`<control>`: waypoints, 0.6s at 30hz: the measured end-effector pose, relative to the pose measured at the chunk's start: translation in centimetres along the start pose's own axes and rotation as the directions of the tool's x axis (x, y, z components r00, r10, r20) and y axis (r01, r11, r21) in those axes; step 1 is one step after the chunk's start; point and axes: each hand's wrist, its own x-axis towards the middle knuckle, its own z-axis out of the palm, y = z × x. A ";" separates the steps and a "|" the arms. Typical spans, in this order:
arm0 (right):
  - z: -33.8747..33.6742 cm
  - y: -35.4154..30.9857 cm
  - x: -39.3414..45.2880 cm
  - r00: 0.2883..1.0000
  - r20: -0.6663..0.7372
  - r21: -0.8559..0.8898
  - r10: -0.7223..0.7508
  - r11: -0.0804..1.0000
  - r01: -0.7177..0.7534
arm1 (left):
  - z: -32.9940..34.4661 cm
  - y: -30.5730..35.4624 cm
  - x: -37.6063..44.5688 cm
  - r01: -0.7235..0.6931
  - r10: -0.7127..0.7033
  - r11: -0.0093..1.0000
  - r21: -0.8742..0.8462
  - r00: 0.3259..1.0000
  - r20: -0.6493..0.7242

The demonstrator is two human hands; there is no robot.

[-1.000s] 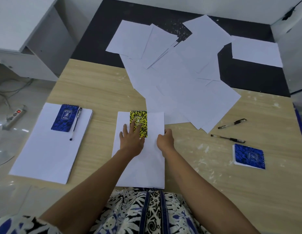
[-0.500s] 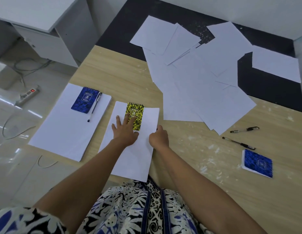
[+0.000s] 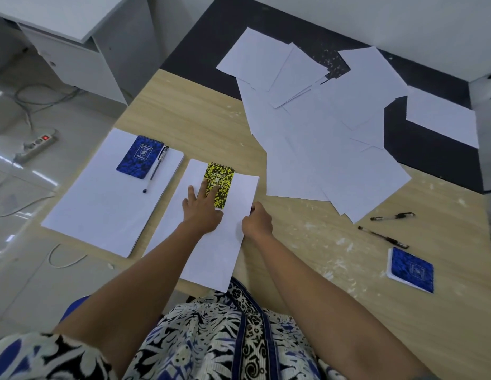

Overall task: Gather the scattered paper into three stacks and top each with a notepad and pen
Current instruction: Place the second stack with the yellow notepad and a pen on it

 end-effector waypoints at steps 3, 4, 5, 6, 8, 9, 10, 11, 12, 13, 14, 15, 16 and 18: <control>0.2 0.3 0.2 1.000 -0.022 0.021 -0.008 1.000 0.009 | 0.1 -0.1 0.1 -0.003 0.003 1.000 -0.014 1.000 0.003; 0.4 0.4 0.2 0.999 -0.034 0.034 -0.010 0.999 0.012 | 0.1 -0.1 0.1 -0.003 0.003 1.000 -0.017 1.000 0.003; 0.5 0.6 0.3 0.999 -0.047 0.051 -0.014 0.999 0.016 | 0.1 -0.1 0.1 -0.001 0.001 1.000 -0.021 1.000 0.002; 0.5 0.8 0.4 0.998 -0.059 0.066 -0.018 0.998 0.022 | 0.1 -0.1 0.2 0.001 -0.001 1.000 -0.024 1.000 0.003; 0.6 1.0 0.5 0.997 -0.078 0.088 -0.025 0.996 0.032 | 0.0 0.0 0.2 0.005 -0.004 1.000 -0.026 1.000 0.007; 0.6 1.2 0.6 0.996 -0.085 0.101 -0.027 0.994 0.035 | 0.0 0.1 0.3 0.004 -0.004 1.000 -0.028 1.000 0.008; 0.6 1.2 0.7 0.996 -0.090 0.112 -0.028 0.993 0.038 | -0.1 0.1 0.2 0.004 -0.004 0.999 -0.033 1.000 0.008; 0.7 1.3 0.7 0.995 -0.093 0.120 -0.030 0.992 0.042 | -0.2 0.1 0.2 0.004 -0.003 0.999 -0.039 1.000 0.007; 0.7 1.4 0.8 0.995 -0.095 0.121 -0.032 0.992 0.043 | -0.2 0.1 0.2 0.002 -0.001 0.999 -0.043 1.000 0.003; 0.7 1.4 0.9 0.995 -0.095 0.116 -0.035 0.992 0.046 | -0.2 0.1 0.2 0.000 0.000 0.999 -0.048 1.000 0.000; 0.8 1.4 1.0 0.995 -0.094 0.107 -0.038 0.993 0.048 | -0.3 0.0 0.2 -0.001 0.001 0.999 -0.051 1.000 -0.008; 0.8 1.4 1.1 0.995 -0.090 0.100 -0.041 0.994 0.050 | -0.3 0.0 0.2 0.000 -0.001 0.999 -0.055 1.000 -0.017; 0.8 1.4 1.1 0.996 -0.084 0.094 -0.041 0.994 0.049 | -0.3 0.0 0.2 0.004 -0.005 0.998 -0.057 1.000 -0.027; 0.8 1.4 1.2 0.996 -0.076 0.085 -0.045 0.995 0.052 | -0.3 0.0 0.2 0.008 -0.011 0.999 -0.044 0.999 -0.053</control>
